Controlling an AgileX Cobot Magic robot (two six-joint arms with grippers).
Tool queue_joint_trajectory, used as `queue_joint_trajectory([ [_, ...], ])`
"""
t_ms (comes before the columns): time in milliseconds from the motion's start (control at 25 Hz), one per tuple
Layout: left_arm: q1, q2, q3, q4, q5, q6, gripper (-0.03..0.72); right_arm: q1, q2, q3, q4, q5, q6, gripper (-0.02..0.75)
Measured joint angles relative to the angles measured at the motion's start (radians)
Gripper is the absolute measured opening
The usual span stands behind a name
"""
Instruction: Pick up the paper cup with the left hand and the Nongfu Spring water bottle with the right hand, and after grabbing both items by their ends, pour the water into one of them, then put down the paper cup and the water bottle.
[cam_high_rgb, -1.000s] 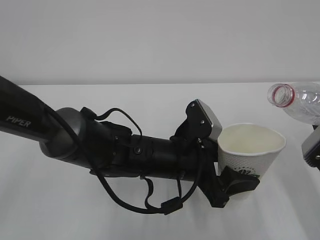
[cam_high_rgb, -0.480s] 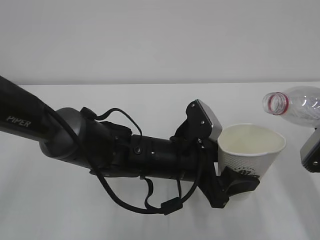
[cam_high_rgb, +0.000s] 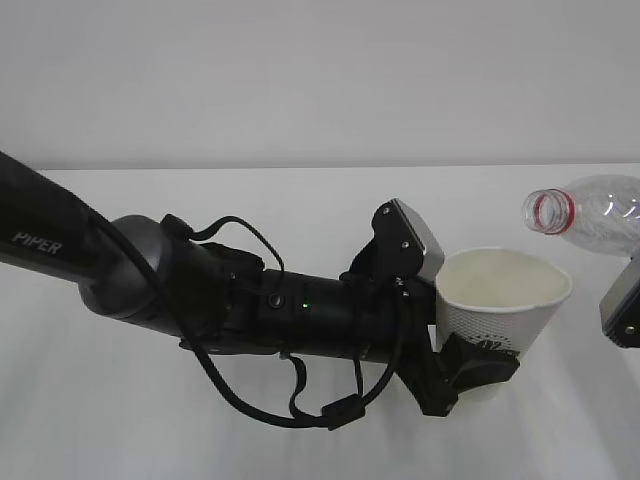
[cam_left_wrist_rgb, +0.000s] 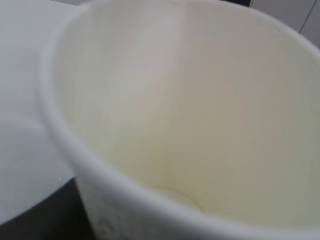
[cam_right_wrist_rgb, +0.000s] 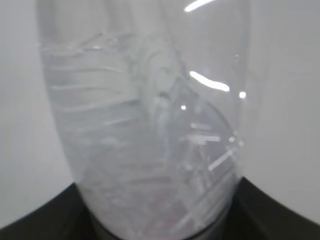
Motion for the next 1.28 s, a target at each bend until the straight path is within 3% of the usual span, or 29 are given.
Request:
queue_joint_trajectory([
  [1280,0.0,0.0,0.0,0.0,0.001,0.0,0.51,0.0,0.0,0.0,-0.052,0.0,-0.102,0.42],
])
